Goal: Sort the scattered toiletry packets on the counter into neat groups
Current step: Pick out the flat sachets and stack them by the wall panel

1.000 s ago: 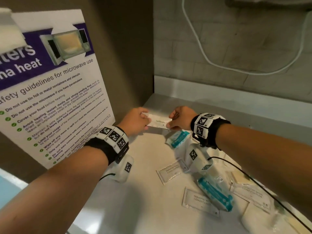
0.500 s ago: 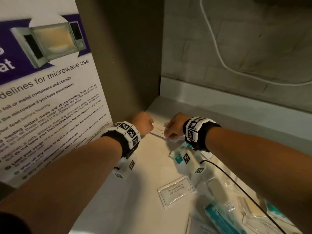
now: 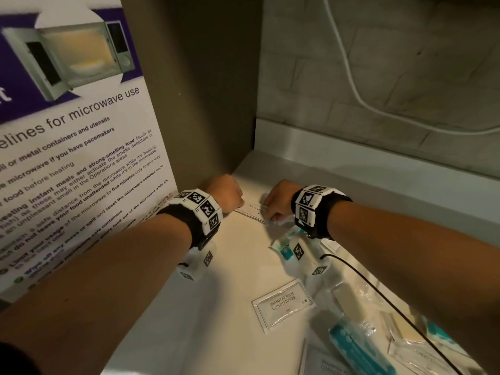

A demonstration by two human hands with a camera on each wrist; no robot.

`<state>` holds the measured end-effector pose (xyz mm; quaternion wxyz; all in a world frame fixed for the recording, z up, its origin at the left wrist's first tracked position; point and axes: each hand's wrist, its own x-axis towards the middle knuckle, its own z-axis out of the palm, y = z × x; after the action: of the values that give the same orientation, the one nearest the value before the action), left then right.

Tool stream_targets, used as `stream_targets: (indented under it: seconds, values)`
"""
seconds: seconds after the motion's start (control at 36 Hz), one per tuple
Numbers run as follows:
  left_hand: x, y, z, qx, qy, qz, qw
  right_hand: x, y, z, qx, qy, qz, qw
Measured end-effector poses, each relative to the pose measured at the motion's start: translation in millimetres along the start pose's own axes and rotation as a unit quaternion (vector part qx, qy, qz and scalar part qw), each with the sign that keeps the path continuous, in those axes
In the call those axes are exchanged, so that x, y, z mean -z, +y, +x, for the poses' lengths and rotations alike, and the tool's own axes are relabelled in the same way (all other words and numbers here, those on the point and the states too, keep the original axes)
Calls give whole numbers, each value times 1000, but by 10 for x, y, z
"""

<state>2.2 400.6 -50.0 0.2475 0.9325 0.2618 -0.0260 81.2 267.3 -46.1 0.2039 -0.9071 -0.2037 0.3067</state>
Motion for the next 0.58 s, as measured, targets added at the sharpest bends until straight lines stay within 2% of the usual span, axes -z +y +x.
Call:
stream_targets:
  seconds: [0.31,0.58]
  values:
    - [-19,12,7,-11,-5,0,1000,31,66,24,23,-33,46,998]
    - [-33,7,47,-13,-15,4,1000,7,36,17,25,-30,16,999]
